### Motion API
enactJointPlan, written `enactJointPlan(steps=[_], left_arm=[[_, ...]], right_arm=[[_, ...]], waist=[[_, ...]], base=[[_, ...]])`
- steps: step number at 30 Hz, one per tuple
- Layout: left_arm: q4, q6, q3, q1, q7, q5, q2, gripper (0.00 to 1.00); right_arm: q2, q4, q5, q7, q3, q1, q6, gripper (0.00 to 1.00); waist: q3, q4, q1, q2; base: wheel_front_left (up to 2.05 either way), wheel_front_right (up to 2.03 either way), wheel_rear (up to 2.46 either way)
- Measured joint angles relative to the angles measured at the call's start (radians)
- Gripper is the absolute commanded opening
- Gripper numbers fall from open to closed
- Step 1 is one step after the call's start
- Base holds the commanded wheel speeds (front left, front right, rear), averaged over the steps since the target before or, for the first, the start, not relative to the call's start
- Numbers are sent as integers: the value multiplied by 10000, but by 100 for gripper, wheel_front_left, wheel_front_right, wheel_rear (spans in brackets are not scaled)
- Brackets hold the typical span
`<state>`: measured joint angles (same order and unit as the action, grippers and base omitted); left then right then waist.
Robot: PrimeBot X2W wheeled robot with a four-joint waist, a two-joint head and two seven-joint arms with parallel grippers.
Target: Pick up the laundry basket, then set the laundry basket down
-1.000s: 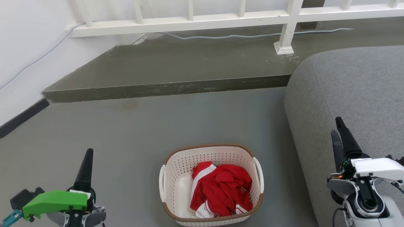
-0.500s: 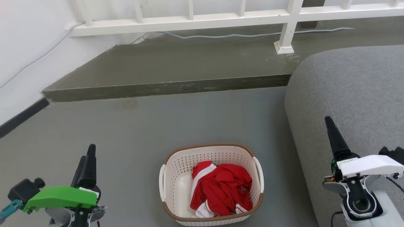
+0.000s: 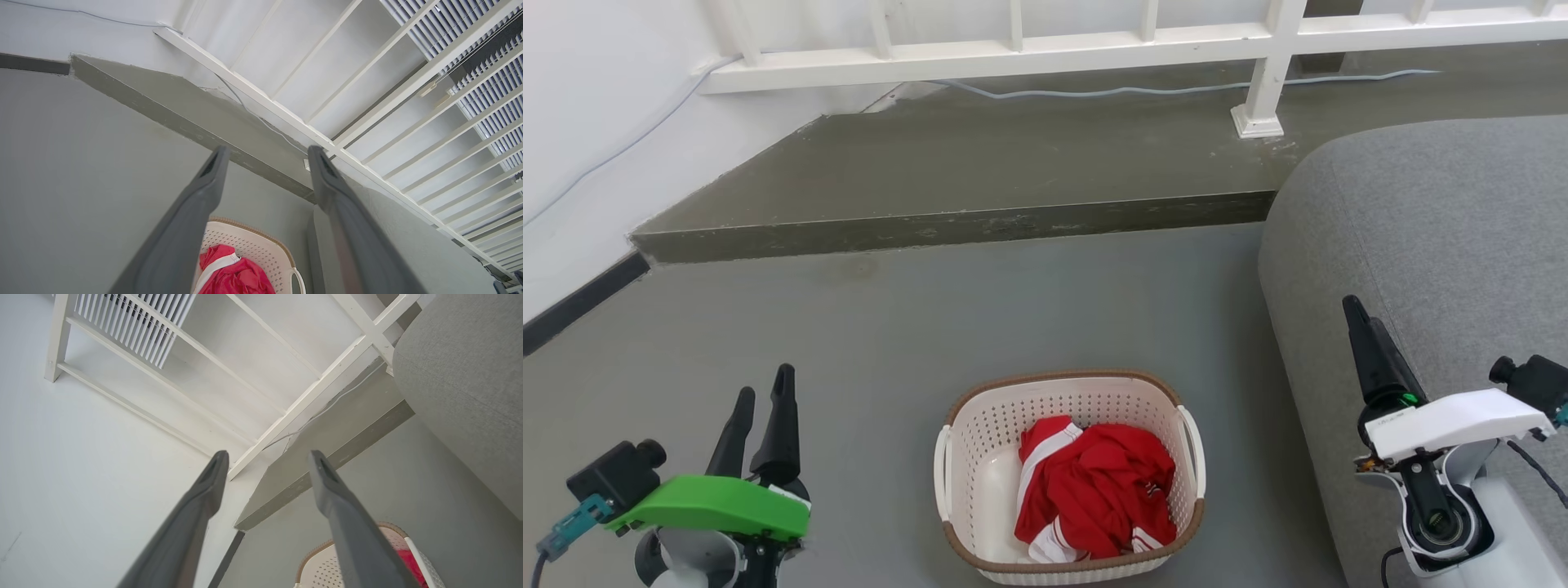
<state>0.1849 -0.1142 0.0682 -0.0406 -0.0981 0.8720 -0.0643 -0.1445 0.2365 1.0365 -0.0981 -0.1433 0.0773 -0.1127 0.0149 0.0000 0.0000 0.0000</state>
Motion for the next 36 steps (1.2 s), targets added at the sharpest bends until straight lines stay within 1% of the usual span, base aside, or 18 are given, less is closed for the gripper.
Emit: enactJointPlan(steps=[4, 6, 7, 11, 13, 31, 36], left_arm=[[-71, 2, 50, -1, -102, -569, 33, 100], [-109, 2, 77, -1, -209, -920, 59, 100], [-161, 2, 100, -2, -278, -1160, 75, 100], [-265, 2, 153, -3, -414, -1722, 96, 100], [-330, 2, 199, -3, -527, -2184, 104, 100], [-715, 0, 435, -13, -1160, -4648, 144, 100], [-782, -4, 510, -15, -1312, -5149, 146, 100]], right_arm=[[12, -23, -539, -127, -94, 12, 17, 100], [12, -27, -811, -173, -142, 14, 88, 100], [15, -35, -1126, -278, -182, 15, 92, 100], [54, -63, -1634, -426, -230, 22, 98, 100], [100, -102, -2029, -518, -293, 46, 98, 100], [161, -196, -4502, -1131, -569, 169, 96, 100], [165, -198, -5066, -1264, -627, 169, 96, 100]], waist=[[7, 4, 0, 0], [12, 6, 0, 0], [18, 7, 0, 0], [30, 4, 0, 0], [37, -2, 0, 0], [80, 8, 0, 0], [96, 15, 0, 0]], base=[[0, 0, 0], [0, 0, 0], [0, 0, 0], [0, 0, 0], [0, 0, 0], [0, 0, 0], [0, 0, 0]])
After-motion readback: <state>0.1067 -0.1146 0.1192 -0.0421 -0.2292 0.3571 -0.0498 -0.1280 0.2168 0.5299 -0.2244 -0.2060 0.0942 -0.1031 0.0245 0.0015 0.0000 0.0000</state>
